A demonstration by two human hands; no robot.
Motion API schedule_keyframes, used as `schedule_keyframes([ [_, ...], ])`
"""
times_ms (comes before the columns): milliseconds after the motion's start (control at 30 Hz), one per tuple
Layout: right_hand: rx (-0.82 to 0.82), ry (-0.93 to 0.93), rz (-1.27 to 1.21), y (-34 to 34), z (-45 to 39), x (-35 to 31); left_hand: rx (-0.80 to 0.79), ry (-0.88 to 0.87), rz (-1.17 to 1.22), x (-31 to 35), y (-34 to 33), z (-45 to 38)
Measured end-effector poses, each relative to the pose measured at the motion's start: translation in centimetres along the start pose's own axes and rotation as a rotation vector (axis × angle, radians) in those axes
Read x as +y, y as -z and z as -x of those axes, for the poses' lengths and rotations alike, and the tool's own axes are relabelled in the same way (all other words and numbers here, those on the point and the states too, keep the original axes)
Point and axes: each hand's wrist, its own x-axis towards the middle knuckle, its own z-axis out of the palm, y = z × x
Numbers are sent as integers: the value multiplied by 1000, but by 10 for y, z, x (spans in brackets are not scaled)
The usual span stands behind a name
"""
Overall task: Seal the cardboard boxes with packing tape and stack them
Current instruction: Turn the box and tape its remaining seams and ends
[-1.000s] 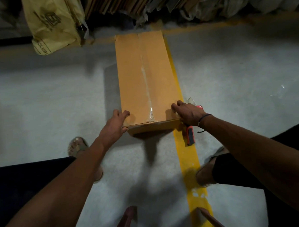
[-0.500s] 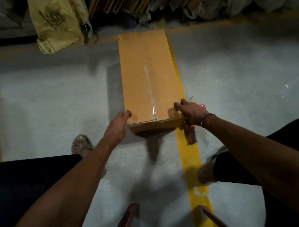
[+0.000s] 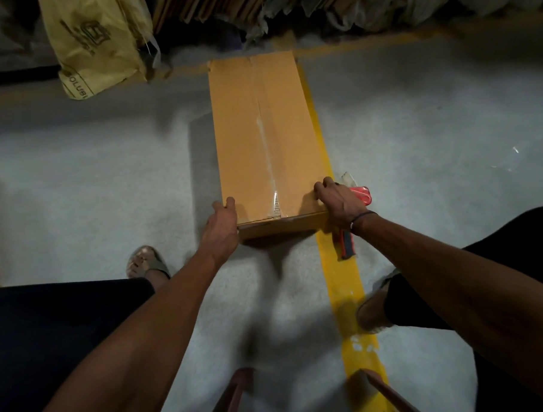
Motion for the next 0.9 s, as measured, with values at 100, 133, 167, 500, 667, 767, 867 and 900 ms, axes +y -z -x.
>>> schedule_keyframes([
  [100,-16,-30,-19,-1,1,-2,-1,35,-5,6,-1,1],
  [133,-27,-33,-23,0,2,-2,-12,48,-6,9,1,2],
  [167,-31,-34,-35,2,2,-3,-30,53,-3,10,2,2],
  [500,-3,-5,-13,0,1,0,30,-22,-57,-3,-4,1],
  [667,21,-63,-80,2,1,-1,18,63,-8,9,-6,-2],
  [767,10,-181,-167,9,6,-7,19,189,36,18,0,-4],
  [867,51,-330,-239,7,4,-19,25,373,240,36,3,-10],
  [900,58,-402,-301,5,2,-23,5,426,322,40,2,-15],
])
